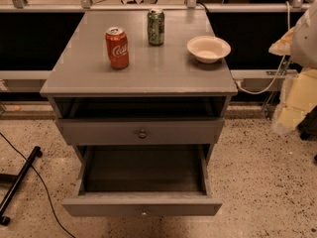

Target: Close middle drawer

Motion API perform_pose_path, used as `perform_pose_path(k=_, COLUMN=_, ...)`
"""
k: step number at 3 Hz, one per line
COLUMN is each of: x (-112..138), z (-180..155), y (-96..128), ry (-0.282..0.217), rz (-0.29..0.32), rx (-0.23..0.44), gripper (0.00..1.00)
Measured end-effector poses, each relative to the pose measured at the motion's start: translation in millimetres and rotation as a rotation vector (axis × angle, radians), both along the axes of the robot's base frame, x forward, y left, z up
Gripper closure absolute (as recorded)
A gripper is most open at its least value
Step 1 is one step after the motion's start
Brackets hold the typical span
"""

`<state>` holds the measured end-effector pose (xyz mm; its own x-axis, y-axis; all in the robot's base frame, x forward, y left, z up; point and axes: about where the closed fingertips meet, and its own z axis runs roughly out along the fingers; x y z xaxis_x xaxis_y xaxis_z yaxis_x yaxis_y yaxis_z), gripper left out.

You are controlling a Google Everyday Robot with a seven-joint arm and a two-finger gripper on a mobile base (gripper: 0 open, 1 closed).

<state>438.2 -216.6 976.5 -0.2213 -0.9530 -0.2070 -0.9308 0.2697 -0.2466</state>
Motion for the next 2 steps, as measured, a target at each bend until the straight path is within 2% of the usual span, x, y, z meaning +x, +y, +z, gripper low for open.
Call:
perform_pose_path(k=1, x=0.0, z=0.0, y=0.0, ry=0.000, rz=0.000, rx=0.000, gripper=0.00)
perform_pose_path(k=2, x=0.5, z=0.0, y=0.1, ry=0.021, rz=0.018, rx=0.031, gripper=0.00)
